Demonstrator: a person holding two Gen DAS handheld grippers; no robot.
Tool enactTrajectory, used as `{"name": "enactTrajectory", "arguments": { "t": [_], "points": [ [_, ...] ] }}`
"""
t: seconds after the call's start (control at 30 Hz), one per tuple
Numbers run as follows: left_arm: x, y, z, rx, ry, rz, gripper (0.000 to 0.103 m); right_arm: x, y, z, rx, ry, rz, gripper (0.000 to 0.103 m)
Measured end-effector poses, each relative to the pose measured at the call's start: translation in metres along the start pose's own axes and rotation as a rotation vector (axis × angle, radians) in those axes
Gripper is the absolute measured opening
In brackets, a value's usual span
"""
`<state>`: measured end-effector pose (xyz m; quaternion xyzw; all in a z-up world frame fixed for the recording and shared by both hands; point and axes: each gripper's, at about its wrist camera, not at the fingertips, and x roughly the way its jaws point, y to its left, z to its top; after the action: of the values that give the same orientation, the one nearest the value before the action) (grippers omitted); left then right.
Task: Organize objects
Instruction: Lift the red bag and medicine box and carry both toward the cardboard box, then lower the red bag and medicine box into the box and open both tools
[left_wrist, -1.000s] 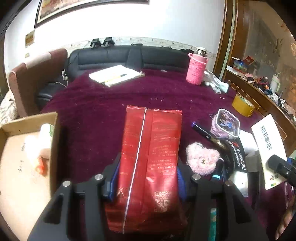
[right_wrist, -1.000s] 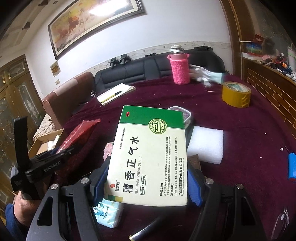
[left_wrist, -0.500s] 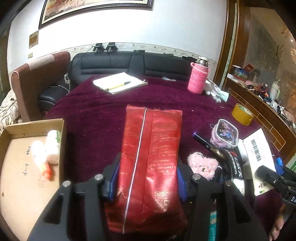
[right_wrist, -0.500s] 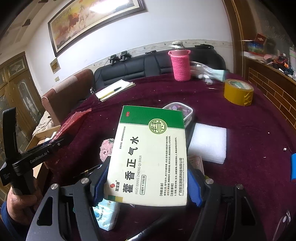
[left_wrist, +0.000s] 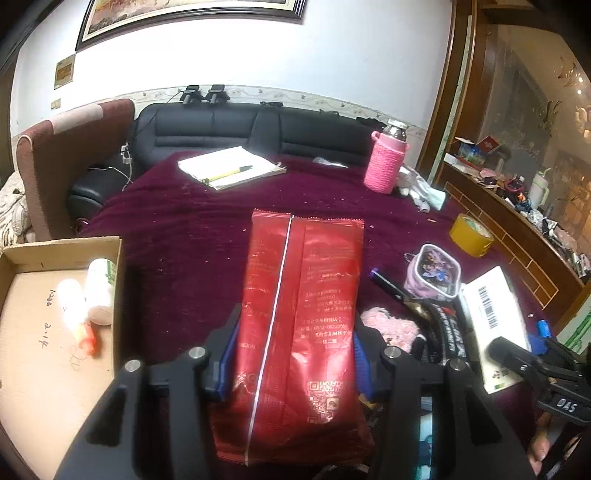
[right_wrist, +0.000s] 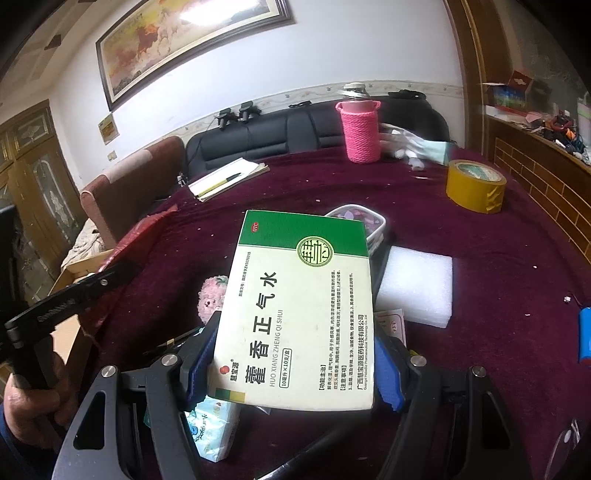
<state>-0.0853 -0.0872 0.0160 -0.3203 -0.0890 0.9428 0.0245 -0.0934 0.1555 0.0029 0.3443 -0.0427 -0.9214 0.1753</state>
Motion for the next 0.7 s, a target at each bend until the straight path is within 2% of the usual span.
{"name": "enactTrajectory", "arguments": {
  "t": [0.2, 0.43, 0.6, 0.7],
  "points": [
    [-0.027, -0.001, 0.004, -0.023, -0.043, -0.045, 0.049, -0.017, 0.009, 0.001, 0.022, 0.013, 0.01, 0.077],
    [-0.068, 0.021, 0.004, -0.056, -0.062, -0.054, 0.05, -0.035, 0.051, 0.017, -0.04, 0.027, 0.074, 0.077],
    [-0.1, 0.064, 0.001, -0.092, -0.077, 0.014, 0.05, -0.028, 0.1, 0.029, -0.105, 0.082, 0.163, 0.077],
    [-0.115, 0.095, 0.0, -0.106, -0.069, 0.089, 0.05, -0.019, 0.132, 0.034, -0.136, 0.122, 0.222, 0.077]
  ]
}}
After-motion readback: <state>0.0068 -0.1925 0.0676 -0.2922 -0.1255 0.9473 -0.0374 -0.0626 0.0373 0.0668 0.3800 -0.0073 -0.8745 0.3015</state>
